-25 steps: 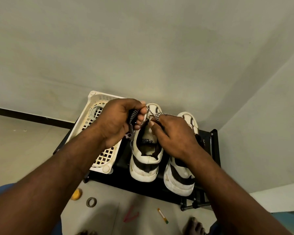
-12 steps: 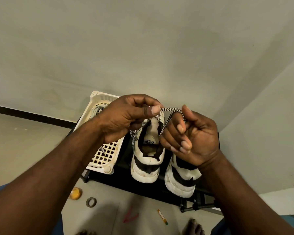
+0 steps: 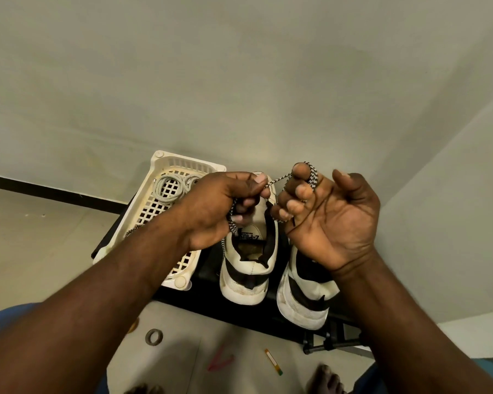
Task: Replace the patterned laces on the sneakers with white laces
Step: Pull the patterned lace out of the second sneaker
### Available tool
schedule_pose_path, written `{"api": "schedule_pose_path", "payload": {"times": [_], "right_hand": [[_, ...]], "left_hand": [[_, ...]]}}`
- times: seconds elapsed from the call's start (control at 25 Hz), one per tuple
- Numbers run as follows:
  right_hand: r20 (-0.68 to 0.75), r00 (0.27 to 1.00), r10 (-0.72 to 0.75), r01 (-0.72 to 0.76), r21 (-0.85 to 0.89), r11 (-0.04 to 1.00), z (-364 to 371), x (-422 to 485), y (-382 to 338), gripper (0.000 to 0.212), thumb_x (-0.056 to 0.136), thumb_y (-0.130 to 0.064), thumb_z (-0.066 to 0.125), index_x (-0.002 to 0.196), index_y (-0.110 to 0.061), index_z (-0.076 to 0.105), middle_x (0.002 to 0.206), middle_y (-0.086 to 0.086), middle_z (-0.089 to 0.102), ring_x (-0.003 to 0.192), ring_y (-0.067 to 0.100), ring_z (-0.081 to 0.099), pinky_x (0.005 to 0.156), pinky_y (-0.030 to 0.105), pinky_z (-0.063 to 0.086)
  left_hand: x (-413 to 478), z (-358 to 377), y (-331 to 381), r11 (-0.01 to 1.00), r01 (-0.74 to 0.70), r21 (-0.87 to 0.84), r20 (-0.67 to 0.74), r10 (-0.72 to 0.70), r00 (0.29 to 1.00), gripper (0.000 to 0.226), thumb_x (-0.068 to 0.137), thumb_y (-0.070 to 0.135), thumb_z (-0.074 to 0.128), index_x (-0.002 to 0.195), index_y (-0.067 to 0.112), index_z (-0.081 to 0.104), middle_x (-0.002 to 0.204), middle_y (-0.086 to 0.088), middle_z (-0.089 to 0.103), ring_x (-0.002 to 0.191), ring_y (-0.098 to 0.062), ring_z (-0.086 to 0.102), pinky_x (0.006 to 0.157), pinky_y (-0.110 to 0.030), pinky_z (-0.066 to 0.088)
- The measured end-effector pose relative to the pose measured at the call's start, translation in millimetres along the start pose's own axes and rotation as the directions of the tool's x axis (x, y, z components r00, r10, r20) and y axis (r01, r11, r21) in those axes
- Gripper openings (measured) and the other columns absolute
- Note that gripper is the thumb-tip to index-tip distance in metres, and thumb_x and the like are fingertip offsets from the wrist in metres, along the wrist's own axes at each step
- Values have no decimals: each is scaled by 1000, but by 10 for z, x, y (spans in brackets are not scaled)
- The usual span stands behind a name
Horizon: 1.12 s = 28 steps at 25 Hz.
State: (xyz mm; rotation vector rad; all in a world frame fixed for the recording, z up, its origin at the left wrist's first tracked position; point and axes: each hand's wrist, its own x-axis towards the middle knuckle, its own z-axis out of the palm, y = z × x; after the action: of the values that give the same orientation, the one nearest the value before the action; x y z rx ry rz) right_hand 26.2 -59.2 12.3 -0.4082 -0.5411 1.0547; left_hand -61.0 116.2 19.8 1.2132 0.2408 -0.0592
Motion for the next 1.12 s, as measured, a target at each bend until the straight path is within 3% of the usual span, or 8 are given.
{"api": "schedule_pose_path", "payload": {"times": [0.2, 0.4, 0.52, 0.72, 0.8, 0.88, 1.0, 1.12], "right_hand": [[-84, 992, -89, 100, 135, 986, -68, -12, -113, 54, 95, -36, 39, 125, 2, 63, 103, 12, 72, 98, 28, 68, 93, 40, 49], [-44, 993, -110, 115, 162, 980, -75, 2, -125, 59, 96, -35, 41, 138, 4, 55, 117, 18, 72, 115, 34, 67, 104, 43, 46], [-17, 992, -128, 129, 140, 982, -63, 12, -100, 63, 95, -34, 40, 144, 5, 49, 128, 21, 68, 127, 37, 61, 112, 44, 42], [-67, 921, -383, 362, -210, 908, -37, 63, -129, 69, 84, -21, 39, 147, 8, 41, 136, 26, 60, 138, 42, 52, 120, 47, 36], [-61, 882, -467, 346, -588, 731, -52, 59, -86, 67, 78, -4, 39, 144, 9, 42, 135, 25, 61, 134, 41, 56, 117, 47, 41], [-11, 883, -470, 130, -955, 266, -139, 41, -47, 66, 78, 6, 41, 143, -3, 49, 136, 11, 66, 124, 33, 63, 110, 47, 49], [-92, 938, -333, -248, -849, -466, -364, 26, 27, 40, 87, -23, 53, 125, -18, 61, 119, 0, 69, 108, 24, 63, 93, 48, 54], [-157, 949, -273, -279, -821, -497, -376, 55, 226, 40, 96, -51, 46, 95, -16, 65, 83, 0, 68, 77, 19, 63, 71, 43, 54]], "left_hand": [[-3, 88, 30, 987, -23, -160, -100, 7, 995, 10, 84, 20, 75, 91, 13, 74, 59, 6, 28, 49, -7, 15, 41, -18, 16], [-23, 198, -55, 967, -146, 210, -234, 195, 953, 10, 88, 16, 79, 98, 16, 81, 61, 0, 50, 47, -10, 35, 42, -24, 33], [31, 164, -160, 815, -169, 555, -271, 369, 889, 6, 94, 27, 76, 95, 26, 81, 86, 3, 72, 79, -10, 68, 75, -36, 57], [10, 192, -173, 637, -103, 764, -128, 307, 943, 16, 99, 28, 67, 90, 26, 79, 98, 11, 66, 92, 2, 59, 82, -19, 43], [-3, 215, -150, 695, -60, 716, -111, 199, 974, 21, 102, 28, 63, 87, 24, 77, 93, 10, 72, 88, 0, 63, 88, -29, 48], [-22, 181, -107, 801, -21, 598, -107, 105, 989, 27, 103, 27, 62, 80, 23, 75, 83, 11, 74, 82, -5, 65, 88, -35, 48], [-58, 133, -46, 890, -55, 454, -113, 119, 986, 27, 98, 22, 65, 75, 10, 74, 77, -3, 72, 78, -16, 64, 89, -39, 47], [-61, 100, 16, 936, -149, 320, -229, 229, 946, 34, 95, 18, 67, 63, 8, 67, 65, -6, 63, 65, -16, 57, 76, -33, 45]]}}
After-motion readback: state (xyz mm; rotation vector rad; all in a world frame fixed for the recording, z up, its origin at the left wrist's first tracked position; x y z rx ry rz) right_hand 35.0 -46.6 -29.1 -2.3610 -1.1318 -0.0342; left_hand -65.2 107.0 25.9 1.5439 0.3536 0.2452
